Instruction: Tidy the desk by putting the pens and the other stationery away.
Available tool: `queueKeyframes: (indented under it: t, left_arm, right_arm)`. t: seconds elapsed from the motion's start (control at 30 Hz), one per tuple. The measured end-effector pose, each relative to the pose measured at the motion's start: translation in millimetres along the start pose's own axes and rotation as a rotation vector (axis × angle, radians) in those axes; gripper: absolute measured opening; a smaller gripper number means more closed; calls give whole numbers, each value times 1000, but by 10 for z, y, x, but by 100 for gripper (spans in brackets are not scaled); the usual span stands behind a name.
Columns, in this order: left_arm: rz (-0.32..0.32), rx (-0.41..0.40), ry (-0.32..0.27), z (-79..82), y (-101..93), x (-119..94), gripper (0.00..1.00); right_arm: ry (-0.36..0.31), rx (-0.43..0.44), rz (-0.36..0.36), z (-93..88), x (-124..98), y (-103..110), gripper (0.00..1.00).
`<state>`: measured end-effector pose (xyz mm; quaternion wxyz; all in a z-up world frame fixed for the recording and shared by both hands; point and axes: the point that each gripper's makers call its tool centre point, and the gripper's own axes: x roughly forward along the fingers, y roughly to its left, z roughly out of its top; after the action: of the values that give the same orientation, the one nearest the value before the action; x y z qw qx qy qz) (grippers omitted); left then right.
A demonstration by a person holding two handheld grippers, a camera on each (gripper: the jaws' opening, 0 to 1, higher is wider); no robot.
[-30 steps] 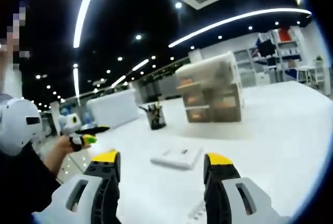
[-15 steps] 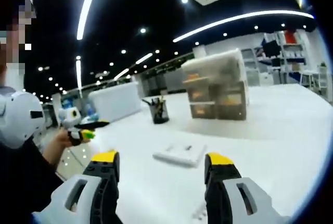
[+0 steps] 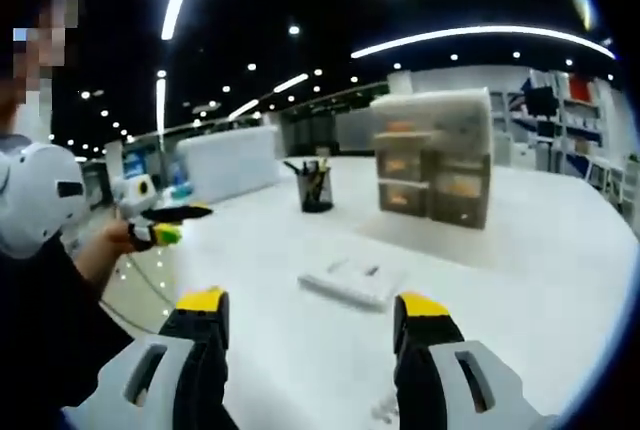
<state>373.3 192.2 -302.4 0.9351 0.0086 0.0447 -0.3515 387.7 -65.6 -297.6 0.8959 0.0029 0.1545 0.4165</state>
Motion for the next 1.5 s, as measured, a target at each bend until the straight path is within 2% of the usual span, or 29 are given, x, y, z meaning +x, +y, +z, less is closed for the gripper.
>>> queueKeyframes:
  t: [0.43, 0.7, 1.27, 1.33, 1.5]
  left_arm:
    - [-10, 16, 30, -51, -86, 24, 67]
    - [-14, 27, 40, -63, -129, 29, 67]
    - [-13, 42, 61, -101, -179, -4, 66]
    - [-12, 43, 64, -109, -180, -11, 66]
    - [-10, 43, 63, -108, -187, -13, 66]
  right_arm:
    - [20, -38, 12, 16, 13, 87, 64]
    - [7, -29, 4, 56, 18, 132, 64]
    - [8, -42, -5, 78, 371, 331, 61]
    - [5, -73, 7, 78, 435, 392, 61]
    - [15, -82, 47, 48, 606, 546, 60]
